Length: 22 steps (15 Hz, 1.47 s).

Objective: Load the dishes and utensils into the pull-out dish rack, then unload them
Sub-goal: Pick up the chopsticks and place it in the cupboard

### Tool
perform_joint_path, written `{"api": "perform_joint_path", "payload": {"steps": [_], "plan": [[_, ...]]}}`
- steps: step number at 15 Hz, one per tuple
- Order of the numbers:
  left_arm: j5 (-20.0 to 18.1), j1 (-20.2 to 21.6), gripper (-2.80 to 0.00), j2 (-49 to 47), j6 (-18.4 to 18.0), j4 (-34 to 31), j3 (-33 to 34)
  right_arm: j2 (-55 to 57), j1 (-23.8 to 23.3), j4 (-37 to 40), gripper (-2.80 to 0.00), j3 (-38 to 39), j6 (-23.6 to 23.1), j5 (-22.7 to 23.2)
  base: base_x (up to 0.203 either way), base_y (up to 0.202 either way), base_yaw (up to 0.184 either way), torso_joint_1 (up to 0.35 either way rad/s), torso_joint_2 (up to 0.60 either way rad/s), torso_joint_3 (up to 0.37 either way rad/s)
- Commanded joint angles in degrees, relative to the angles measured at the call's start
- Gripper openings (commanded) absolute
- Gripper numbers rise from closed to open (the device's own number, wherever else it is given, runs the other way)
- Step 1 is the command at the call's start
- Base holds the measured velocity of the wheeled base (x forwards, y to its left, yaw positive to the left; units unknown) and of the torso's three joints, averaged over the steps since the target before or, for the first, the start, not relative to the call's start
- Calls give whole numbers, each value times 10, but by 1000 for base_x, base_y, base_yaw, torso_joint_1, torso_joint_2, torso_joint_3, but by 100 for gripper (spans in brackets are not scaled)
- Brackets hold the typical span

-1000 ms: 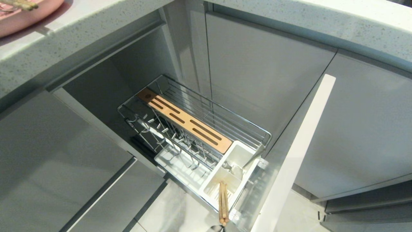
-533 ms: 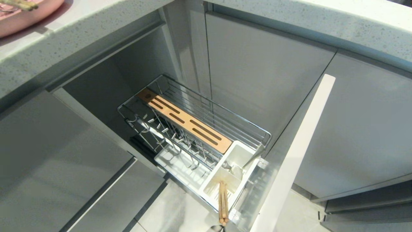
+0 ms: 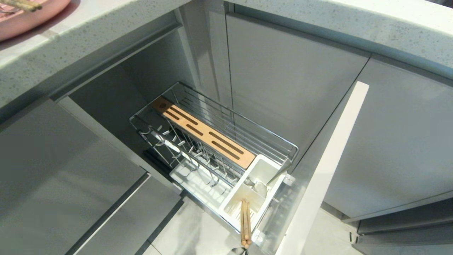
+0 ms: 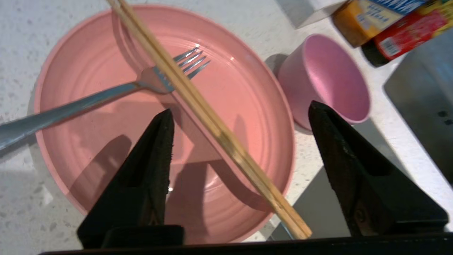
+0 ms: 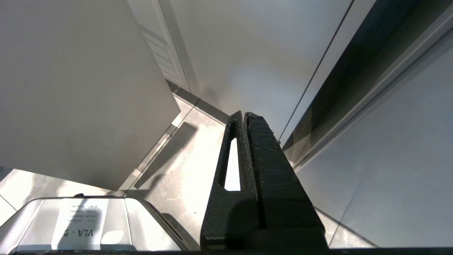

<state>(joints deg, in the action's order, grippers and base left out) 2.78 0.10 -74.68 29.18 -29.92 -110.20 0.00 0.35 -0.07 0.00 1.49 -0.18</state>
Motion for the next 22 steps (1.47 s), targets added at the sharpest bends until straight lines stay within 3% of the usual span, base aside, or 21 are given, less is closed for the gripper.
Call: {"api": "perform_joint_path", "payload": {"steps": [1,7,12,18,22], "plan": [[28,-25,0,-8,0,-9,-1,0,0,0,-280,1,0,0,0,0,0,0,0,0],[80,-49,0,-31,-11,-17,-1,0,0,0,-280,0,0,0,0,0,0,0,0,0],[113,-61,0,-47,-63,-20,-1,0,0,0,-280,1,0,0,0,0,0,0,0,0],[120,-69,0,-56,-104,-22,-1,0,0,0,-280,1,0,0,0,0,0,0,0,0],[129,-75,0,-60,-113,-22,-1,0,0,0,-280,0,0,0,0,0,0,0,0,0]]}}
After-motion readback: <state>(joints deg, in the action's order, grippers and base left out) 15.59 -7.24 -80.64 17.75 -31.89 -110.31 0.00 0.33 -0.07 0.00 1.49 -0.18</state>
